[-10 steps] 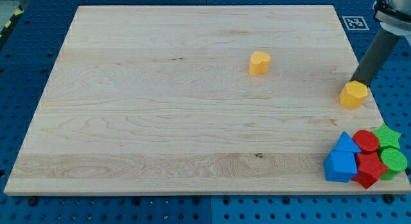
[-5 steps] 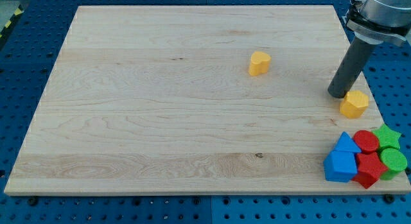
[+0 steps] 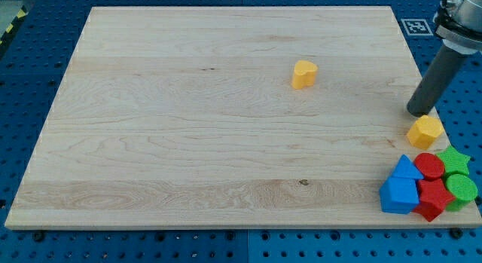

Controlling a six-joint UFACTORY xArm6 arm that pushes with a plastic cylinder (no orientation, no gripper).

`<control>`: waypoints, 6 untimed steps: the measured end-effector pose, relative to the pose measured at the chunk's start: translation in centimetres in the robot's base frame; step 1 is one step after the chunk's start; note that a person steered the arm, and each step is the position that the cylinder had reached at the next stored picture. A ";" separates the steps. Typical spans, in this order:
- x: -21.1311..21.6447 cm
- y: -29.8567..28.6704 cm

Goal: Push the yellow hexagon closer to green star

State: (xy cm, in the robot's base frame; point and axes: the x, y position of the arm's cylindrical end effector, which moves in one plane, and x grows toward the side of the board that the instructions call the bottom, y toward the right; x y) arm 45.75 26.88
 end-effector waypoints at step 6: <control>3.7 0.0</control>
